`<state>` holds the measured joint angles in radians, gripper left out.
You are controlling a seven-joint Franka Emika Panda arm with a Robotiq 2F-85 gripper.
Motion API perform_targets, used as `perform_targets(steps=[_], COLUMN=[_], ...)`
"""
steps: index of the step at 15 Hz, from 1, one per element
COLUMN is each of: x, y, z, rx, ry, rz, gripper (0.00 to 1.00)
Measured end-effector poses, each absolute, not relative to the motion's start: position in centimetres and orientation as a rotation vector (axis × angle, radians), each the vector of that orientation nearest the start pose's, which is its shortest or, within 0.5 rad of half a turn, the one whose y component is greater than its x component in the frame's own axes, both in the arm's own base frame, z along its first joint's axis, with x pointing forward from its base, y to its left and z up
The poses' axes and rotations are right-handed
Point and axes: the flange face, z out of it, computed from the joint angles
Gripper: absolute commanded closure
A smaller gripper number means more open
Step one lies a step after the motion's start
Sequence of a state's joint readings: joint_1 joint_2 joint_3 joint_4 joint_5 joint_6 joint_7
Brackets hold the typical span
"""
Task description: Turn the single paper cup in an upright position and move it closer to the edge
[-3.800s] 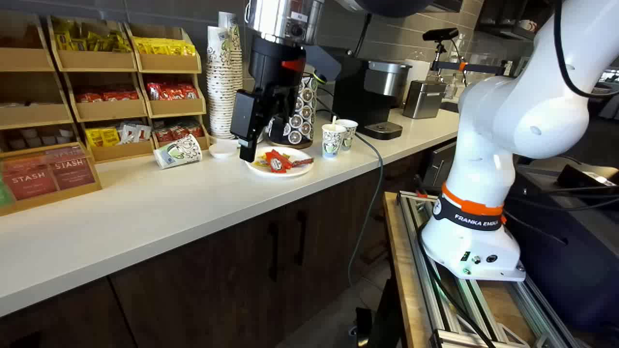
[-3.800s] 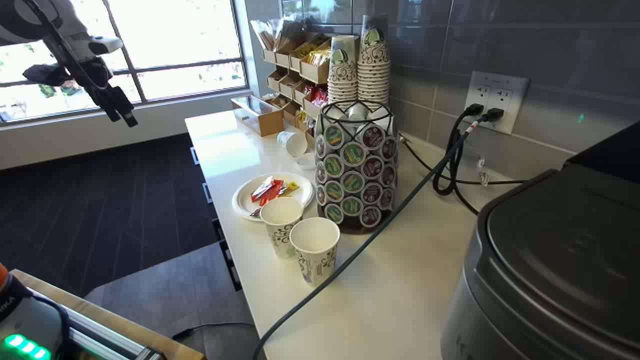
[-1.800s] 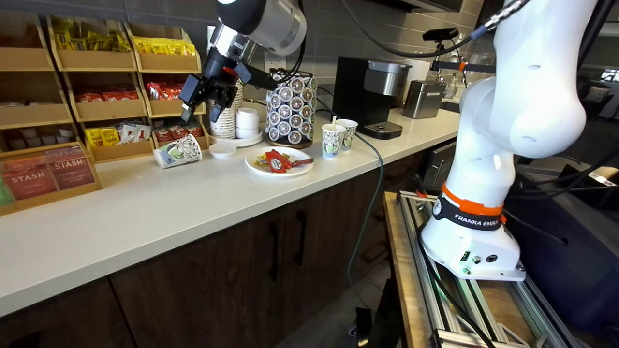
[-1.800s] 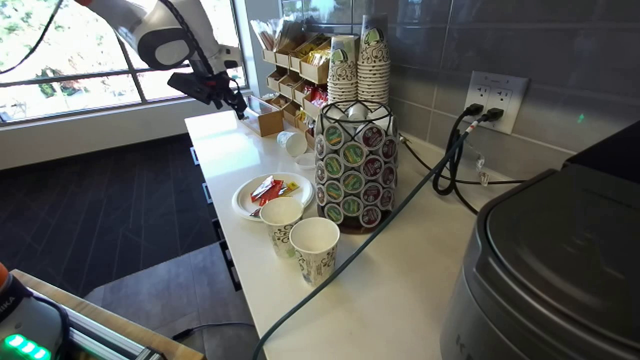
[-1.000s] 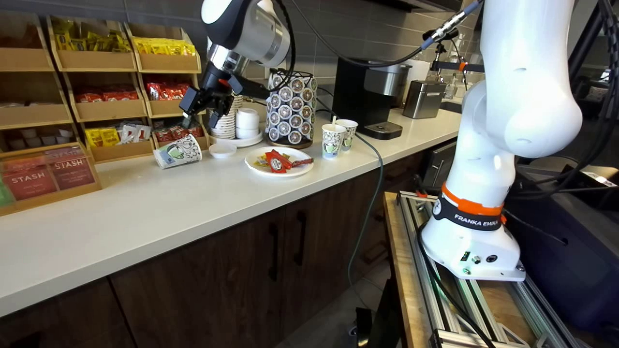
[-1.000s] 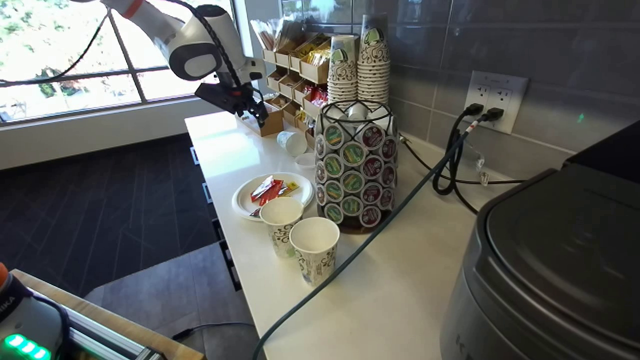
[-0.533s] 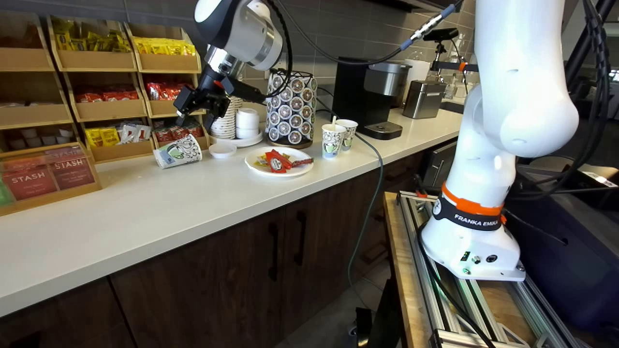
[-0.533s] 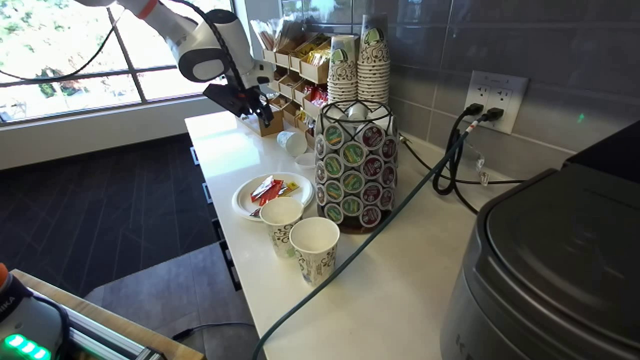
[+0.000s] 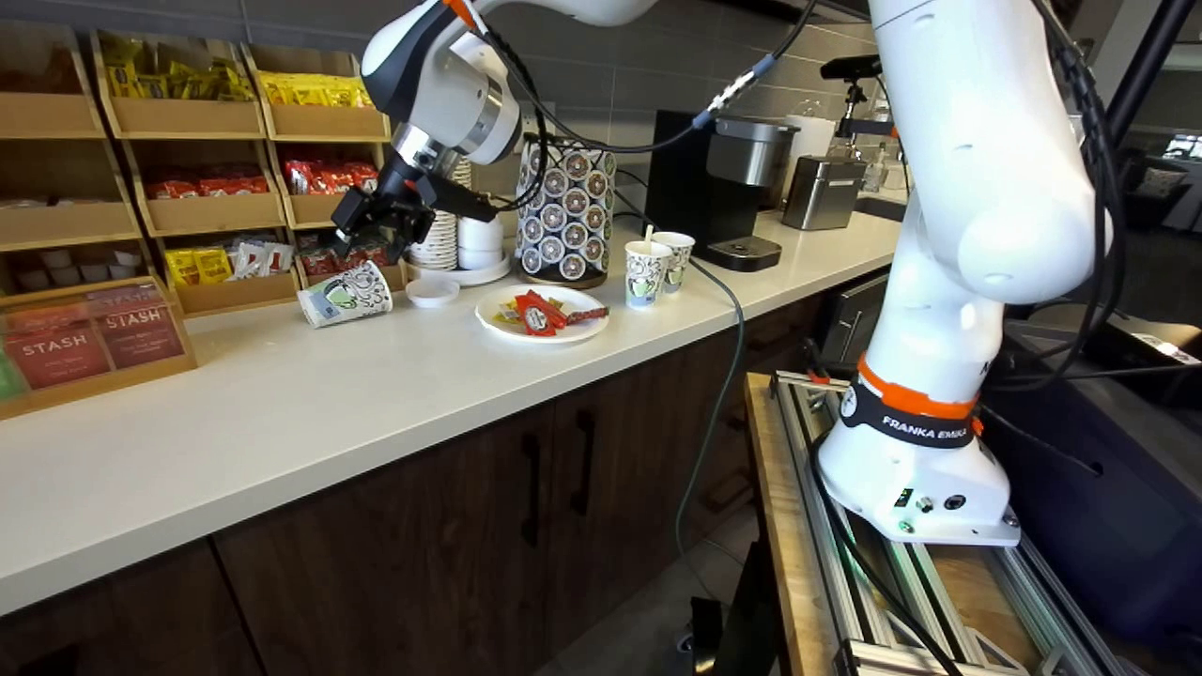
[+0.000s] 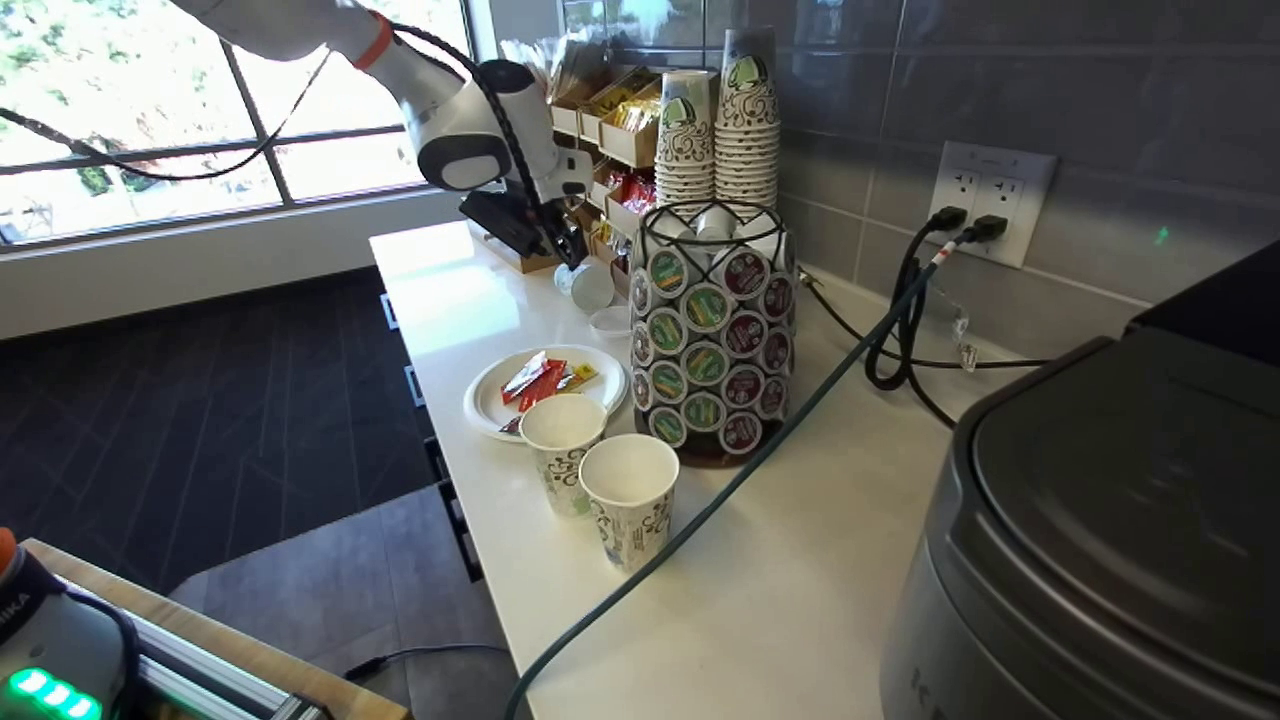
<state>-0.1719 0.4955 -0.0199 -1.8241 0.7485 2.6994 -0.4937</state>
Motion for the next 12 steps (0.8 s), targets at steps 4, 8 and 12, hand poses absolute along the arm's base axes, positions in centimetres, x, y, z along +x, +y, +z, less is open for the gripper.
perform_targets(steps=[4, 8, 12], x=[67.3, 68.3, 69.0], y=[-16.6, -17.7, -18.5], z=[27.8, 26.2, 25.0], rx=[-2.712, -2.675, -2.643], ry=[0.466, 0.494, 0.519], rz=[-0.686, -0.685, -0.686], gripper=[0.06, 0.20, 0.51])
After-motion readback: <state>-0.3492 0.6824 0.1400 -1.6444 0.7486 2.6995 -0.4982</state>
